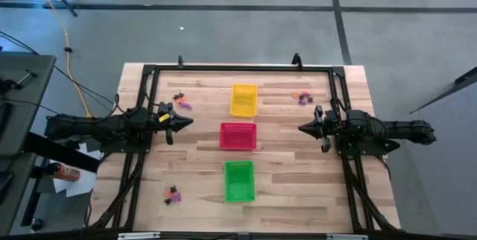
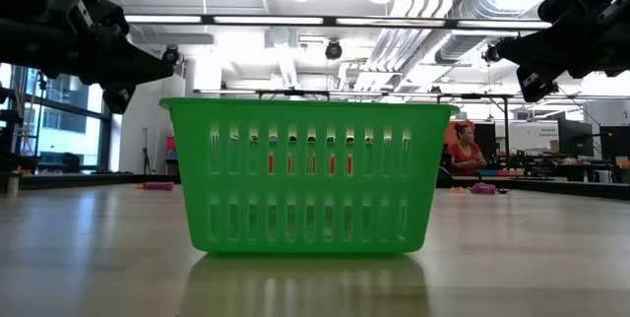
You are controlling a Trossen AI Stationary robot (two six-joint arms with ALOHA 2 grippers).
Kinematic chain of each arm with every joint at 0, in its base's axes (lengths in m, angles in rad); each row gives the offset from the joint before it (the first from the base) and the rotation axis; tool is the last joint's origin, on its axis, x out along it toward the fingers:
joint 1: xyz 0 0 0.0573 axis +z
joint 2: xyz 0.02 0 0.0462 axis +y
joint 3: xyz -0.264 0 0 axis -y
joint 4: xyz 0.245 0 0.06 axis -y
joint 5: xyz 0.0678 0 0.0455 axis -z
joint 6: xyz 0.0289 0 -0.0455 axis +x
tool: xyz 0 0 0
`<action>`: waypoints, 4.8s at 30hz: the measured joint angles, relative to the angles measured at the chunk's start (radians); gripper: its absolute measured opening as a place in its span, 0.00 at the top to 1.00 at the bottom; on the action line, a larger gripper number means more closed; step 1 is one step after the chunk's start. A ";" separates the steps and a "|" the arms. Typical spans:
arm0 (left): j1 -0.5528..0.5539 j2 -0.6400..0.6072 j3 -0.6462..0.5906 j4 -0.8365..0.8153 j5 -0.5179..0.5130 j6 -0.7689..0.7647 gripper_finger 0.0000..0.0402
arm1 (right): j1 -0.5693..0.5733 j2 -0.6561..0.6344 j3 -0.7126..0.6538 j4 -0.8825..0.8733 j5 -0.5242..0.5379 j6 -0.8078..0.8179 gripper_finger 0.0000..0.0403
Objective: Sort Halloween decoration
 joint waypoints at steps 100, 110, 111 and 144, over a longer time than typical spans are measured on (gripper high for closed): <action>0.001 0.000 0.000 0.162 -0.056 -0.253 1.00 | -0.746 1.637 0.862 -0.758 0.093 0.070 0.55; 0.001 0.000 0.000 0.186 -0.056 -0.351 1.00 | -0.746 1.637 0.863 -0.785 0.091 -0.016 0.82; 0.001 0.000 0.000 0.200 -0.056 -0.355 1.00 | -0.746 1.637 0.863 -0.789 0.096 -0.024 0.89; 0.175 0.782 0.657 0.060 0.009 0.378 0.98 | -0.345 1.168 0.927 -0.475 0.130 0.044 1.00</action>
